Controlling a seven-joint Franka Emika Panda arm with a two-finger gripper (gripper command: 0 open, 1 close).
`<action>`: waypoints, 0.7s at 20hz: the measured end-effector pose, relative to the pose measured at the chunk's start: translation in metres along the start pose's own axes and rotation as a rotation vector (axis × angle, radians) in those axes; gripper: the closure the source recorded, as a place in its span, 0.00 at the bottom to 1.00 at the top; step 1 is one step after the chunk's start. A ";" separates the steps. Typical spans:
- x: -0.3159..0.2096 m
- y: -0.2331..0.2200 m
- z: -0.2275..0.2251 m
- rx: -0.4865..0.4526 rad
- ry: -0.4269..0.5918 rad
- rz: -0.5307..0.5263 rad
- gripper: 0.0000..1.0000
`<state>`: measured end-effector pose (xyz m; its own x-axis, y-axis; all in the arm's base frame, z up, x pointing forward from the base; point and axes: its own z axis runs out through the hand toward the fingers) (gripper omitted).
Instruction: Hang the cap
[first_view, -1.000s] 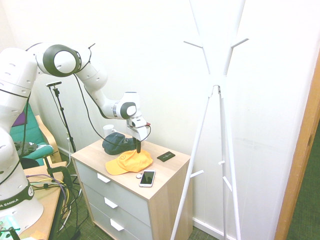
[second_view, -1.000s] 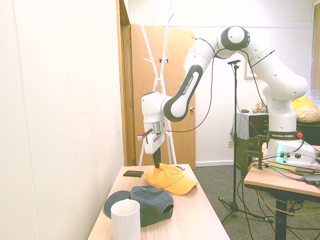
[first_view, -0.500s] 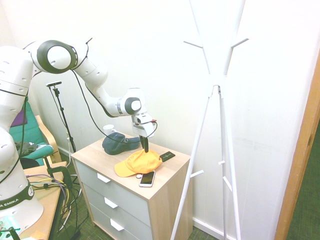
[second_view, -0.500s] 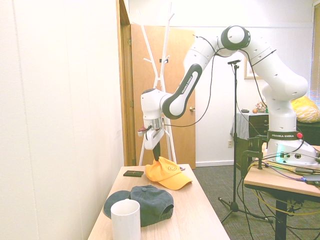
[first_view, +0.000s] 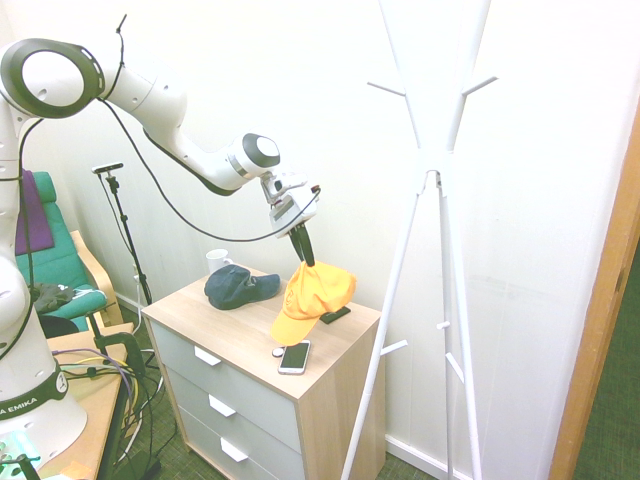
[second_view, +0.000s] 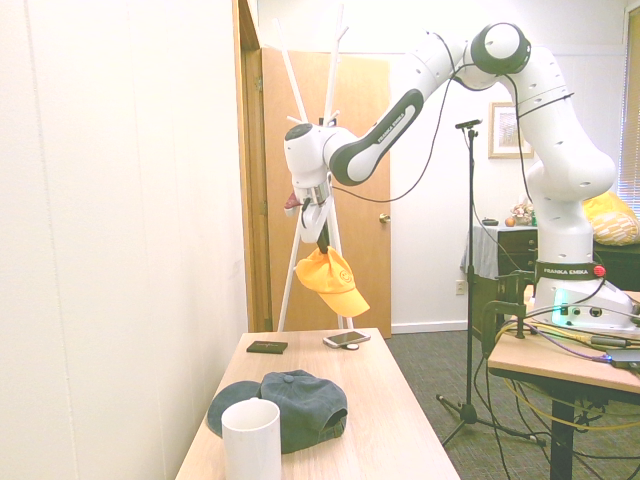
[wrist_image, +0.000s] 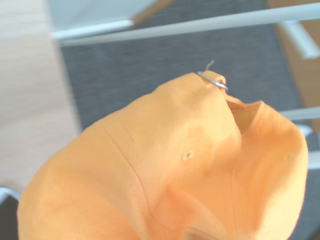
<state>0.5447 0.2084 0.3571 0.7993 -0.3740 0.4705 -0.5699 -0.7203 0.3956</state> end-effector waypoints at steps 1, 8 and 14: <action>0.007 0.010 -0.008 -0.015 0.018 0.006 1.00; 0.045 0.068 -0.063 -0.104 0.152 0.032 1.00; 0.079 0.118 -0.122 -0.139 0.242 0.050 1.00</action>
<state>0.5172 0.1652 0.5374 0.7098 -0.2445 0.6606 -0.6419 -0.6108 0.4636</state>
